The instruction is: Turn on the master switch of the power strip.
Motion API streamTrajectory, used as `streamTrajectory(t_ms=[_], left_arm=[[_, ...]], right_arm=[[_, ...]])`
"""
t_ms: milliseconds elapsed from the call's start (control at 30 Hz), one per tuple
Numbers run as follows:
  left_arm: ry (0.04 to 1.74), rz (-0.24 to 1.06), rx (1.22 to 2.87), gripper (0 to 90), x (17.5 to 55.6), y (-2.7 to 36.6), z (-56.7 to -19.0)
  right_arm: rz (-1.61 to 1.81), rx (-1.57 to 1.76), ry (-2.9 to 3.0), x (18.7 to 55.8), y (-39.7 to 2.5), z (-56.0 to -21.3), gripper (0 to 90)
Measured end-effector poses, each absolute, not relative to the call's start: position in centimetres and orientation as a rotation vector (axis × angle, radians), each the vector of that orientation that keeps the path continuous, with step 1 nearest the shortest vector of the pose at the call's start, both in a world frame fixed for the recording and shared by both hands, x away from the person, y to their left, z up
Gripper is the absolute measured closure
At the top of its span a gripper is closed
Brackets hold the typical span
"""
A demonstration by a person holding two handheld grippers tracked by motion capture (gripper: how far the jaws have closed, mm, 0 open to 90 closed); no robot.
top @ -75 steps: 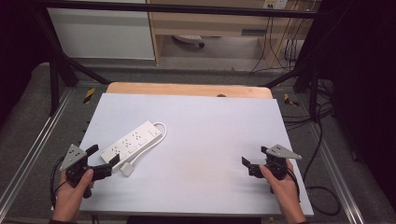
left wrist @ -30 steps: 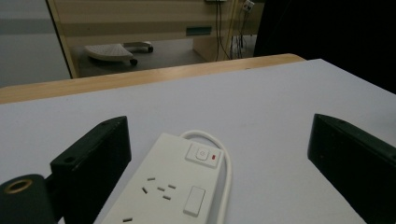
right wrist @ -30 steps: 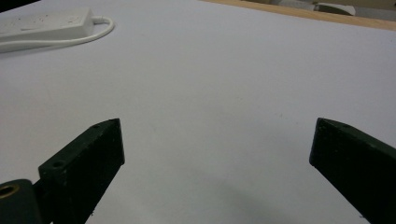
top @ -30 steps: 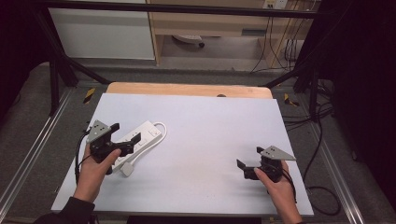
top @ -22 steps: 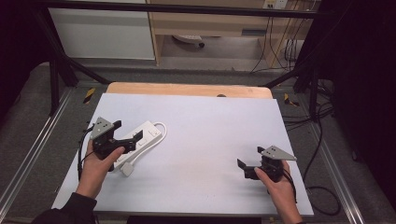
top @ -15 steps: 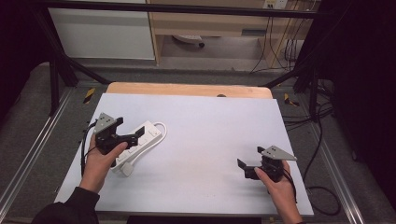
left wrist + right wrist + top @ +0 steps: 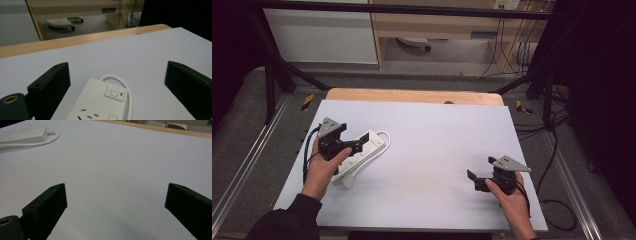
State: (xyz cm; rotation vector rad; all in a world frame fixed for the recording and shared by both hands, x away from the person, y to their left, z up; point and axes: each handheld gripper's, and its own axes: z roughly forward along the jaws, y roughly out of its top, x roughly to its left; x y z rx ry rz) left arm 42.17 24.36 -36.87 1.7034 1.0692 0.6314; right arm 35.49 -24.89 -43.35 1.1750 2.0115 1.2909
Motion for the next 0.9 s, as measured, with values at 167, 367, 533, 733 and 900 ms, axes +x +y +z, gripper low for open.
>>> streamTrajectory(t_ms=[167, 367, 533, 733, 900], left_arm=[[1.073, 0.635, 1.73, 6.5, 42.7, 24.1, -36.9], [1.078, 0.634, 1.747, 6.5, 43.3, 24.0, -37.1], [1.093, 0.619, 1.774, 6.5, 43.8, 24.0, -37.5], [1.1, 0.619, 1.798, 6.9, 44.3, 23.8, -37.8], [1.104, 0.623, 1.819, 7.3, 44.7, 23.6, -37.8]], right_arm=[[1.291, 1.176, 2.009, 35.5, -25.0, -43.3, 4.5], [1.292, 1.177, 2.005, 35.5, -25.0, -43.3, 4.3], [1.289, 1.178, 2.0, 35.5, -25.1, -43.3, 4.3], [1.288, 1.185, 1.995, 35.6, -25.3, -43.3, 4.4], [1.289, 1.189, 1.998, 35.6, -25.4, -43.3, 4.5]])
